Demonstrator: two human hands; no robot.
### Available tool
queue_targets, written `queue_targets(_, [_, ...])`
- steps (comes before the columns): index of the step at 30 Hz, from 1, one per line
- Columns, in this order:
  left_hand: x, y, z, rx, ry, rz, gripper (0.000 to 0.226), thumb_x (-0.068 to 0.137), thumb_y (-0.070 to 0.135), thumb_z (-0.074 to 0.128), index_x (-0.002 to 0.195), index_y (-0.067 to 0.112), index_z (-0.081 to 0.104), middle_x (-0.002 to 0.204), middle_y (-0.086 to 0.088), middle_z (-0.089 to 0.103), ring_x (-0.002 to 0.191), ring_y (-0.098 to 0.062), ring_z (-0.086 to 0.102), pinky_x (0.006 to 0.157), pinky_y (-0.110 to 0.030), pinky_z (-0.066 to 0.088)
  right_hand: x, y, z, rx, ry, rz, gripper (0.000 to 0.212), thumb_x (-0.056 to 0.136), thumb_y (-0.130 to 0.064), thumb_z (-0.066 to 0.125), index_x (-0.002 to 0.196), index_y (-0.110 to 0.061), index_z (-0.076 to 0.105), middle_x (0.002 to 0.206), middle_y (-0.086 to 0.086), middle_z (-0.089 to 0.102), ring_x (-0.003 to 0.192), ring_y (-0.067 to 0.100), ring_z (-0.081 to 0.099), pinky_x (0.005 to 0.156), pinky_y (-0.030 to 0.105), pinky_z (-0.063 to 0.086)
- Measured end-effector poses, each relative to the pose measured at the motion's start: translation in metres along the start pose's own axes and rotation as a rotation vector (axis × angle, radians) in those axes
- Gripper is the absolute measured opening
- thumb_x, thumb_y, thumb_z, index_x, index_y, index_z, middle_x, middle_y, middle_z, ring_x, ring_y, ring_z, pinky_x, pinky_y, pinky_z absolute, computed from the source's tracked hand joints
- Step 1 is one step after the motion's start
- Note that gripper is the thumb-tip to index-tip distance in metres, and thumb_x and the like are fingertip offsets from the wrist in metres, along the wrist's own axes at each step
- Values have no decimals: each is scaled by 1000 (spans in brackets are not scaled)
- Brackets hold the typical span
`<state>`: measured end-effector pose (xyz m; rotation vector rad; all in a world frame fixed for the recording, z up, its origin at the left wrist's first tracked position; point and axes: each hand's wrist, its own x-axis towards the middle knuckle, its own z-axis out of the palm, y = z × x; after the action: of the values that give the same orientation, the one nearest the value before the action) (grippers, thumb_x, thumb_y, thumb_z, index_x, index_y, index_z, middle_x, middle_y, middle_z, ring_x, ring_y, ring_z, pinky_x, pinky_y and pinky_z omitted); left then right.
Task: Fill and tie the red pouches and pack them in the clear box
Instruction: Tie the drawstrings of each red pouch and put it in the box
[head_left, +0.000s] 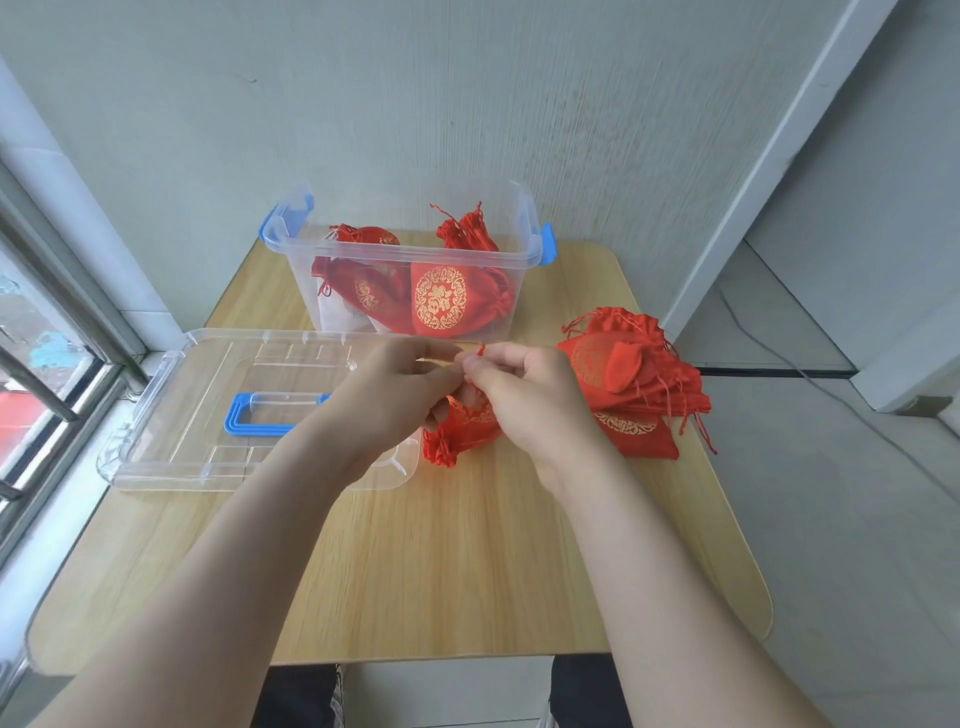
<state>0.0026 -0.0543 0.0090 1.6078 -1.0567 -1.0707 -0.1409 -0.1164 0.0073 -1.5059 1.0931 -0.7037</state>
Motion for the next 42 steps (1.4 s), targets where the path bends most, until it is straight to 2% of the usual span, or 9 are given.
queue_targets(5, [1,-1,-1,20,23,-63,22,102,18,68,95,-2,75,77,-8,75,68,-18,69,67,-27,62,3,0,-3,49,48,92,17,103,-20,63,98,-21,79,84,-5,72,78,12,63,69,27,47])
queue_targets(8, [2,-3,0,24,57,-94,22,103,14,66,93,-3,73,74,-8,75,67,-18,69,66,-29,62,2,2,-6,-107,29,69,27,102,-16,55,123,-22,71,108,-1,71,98,12,67,80,29,53])
queue_targets(11, [2,-5,2,16,35,-145,21,105,13,62,101,-6,68,78,-12,77,67,-21,70,68,-33,64,-3,-1,-9,-320,-15,60,33,103,-14,46,134,-23,52,116,0,61,93,11,62,66,24,44])
queue_targets(18, [0,-10,7,166,20,-164,14,108,14,46,108,2,55,83,-15,80,68,-26,74,82,-45,62,-15,-6,-10,-657,-269,104,18,100,-21,55,118,-17,56,104,-5,57,83,4,55,58,24,42])
queue_targets(27, [1,-10,12,321,69,-129,14,108,18,42,107,11,54,95,-2,79,63,-13,76,47,-15,48,-18,1,-6,-938,-275,-6,17,89,-7,64,90,-19,76,95,-1,71,92,23,69,81,41,62])
queue_targets(31, [1,-9,14,294,69,-119,15,107,16,47,106,7,58,93,-7,79,66,-15,77,59,-24,60,-9,8,-11,-1079,-185,-51,9,92,-24,67,91,-28,75,101,-8,72,104,25,63,89,42,37])
queue_targets(35, [3,-10,12,295,59,-82,15,104,14,56,97,5,65,80,-10,74,61,-14,70,65,-31,60,-2,9,-21,-903,-209,28,30,99,-38,64,78,-18,63,82,-3,67,77,24,63,70,36,51])
queue_targets(37, [3,-10,11,258,49,-75,16,104,13,59,97,2,67,76,-9,72,58,-10,66,62,-25,56,-1,6,-24,-772,-227,96,43,104,-41,57,69,-17,50,66,-3,52,61,22,51,56,32,39])
queue_targets(42, [1,-7,9,257,-20,-38,17,101,18,67,91,5,74,71,-7,73,61,-15,67,65,-27,56,-4,0,-19,-356,-143,210,37,104,-40,55,76,-16,63,56,-2,57,52,19,59,56,29,45])
